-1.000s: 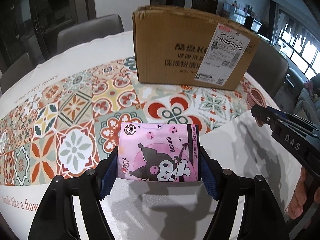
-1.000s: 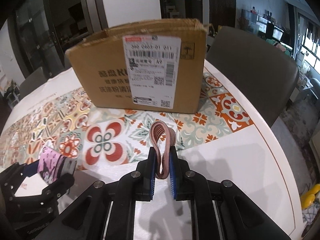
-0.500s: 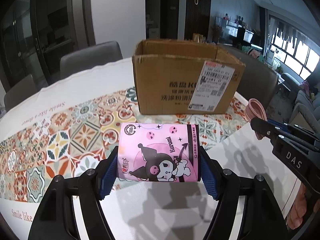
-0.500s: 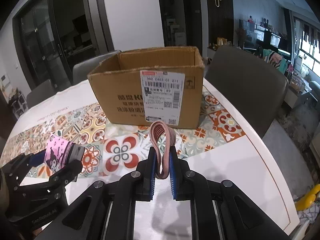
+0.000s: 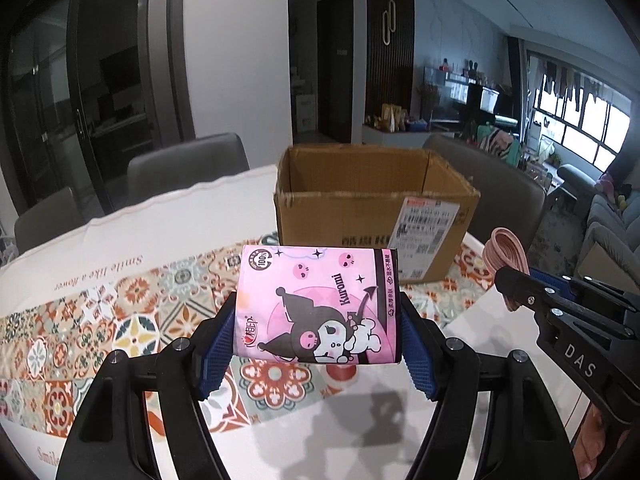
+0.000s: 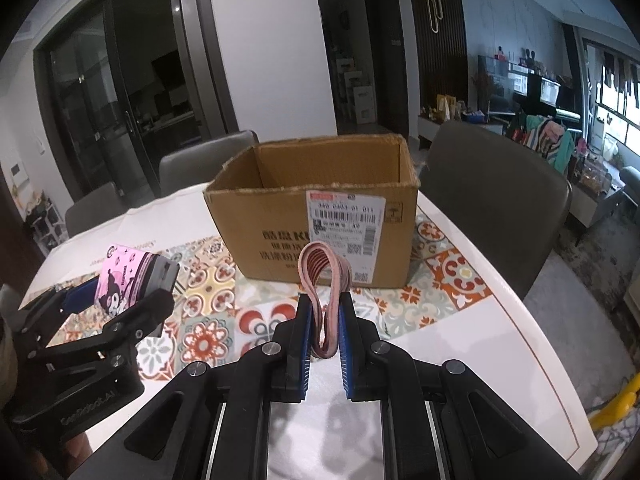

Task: Organize soft objects
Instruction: 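Lift packet with left tool while right tool carries hair tie over box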

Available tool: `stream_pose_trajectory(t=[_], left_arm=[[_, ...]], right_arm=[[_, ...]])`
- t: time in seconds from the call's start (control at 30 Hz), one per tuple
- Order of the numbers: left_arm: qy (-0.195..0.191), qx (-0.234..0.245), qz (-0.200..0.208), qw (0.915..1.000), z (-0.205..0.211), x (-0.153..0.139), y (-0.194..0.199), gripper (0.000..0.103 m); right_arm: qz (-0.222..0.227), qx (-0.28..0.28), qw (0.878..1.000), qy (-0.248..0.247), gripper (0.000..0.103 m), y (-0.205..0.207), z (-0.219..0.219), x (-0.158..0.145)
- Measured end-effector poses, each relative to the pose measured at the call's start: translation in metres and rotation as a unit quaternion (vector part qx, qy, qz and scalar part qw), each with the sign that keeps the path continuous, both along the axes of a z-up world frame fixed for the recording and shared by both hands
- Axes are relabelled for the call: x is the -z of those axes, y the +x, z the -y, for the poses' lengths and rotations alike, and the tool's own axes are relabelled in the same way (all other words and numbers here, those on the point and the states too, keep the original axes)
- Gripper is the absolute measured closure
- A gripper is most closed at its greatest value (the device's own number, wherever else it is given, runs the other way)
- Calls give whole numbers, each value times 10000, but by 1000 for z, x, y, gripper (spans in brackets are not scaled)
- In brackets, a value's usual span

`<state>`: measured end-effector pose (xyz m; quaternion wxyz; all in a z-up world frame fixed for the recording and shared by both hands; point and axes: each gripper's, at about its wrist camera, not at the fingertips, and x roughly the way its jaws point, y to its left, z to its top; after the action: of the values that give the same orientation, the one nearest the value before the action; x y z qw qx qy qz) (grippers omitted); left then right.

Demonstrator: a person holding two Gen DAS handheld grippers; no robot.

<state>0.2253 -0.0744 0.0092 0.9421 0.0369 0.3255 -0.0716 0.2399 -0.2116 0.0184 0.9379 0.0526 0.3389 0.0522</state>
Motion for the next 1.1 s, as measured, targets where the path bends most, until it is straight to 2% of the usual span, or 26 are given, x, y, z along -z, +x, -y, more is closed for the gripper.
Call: stream_pose_trajectory(t=[0.57,0.87,1.1], left_arm=[[-77,176,639,9978,7,-43,16,30],[-112,316,871,9956,15,-62,35,30],[-184,341,932,9949,21,-65,53,30]], right_arm=[[656,105,9978,-12,89,11,7,-44],[909,86,9958,15,89,25,11,-61],[1057,74,9944,37,89,40,14,-71]])
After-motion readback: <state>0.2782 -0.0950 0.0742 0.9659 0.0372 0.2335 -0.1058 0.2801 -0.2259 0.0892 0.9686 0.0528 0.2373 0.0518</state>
